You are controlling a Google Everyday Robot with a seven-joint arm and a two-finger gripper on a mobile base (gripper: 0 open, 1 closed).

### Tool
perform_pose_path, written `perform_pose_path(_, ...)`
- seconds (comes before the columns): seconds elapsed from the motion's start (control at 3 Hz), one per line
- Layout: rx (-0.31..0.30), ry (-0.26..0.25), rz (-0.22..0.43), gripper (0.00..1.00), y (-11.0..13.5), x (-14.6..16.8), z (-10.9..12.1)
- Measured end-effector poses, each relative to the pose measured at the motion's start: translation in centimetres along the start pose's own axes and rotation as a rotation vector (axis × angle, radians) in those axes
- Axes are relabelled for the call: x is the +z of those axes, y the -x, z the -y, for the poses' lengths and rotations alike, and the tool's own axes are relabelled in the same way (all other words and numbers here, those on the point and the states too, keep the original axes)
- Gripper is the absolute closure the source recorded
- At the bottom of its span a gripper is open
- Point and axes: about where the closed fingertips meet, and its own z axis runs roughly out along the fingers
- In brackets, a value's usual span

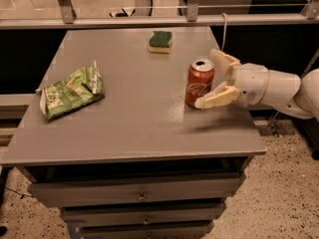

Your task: Place coke can upright

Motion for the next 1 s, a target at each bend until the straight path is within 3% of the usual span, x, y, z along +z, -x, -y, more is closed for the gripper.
perform_pose_path(0.33,-0.013,-0.042,0.012,0.0,0.8,-2.3,0.1)
perform_pose_path(0.67,-0.076,-0.123,0.034,0.0,4.2,-6.7,0.0)
perform_pose_path(1.0,-0.081,-0.142,0.032,0.0,4.4,-7.9,0.0)
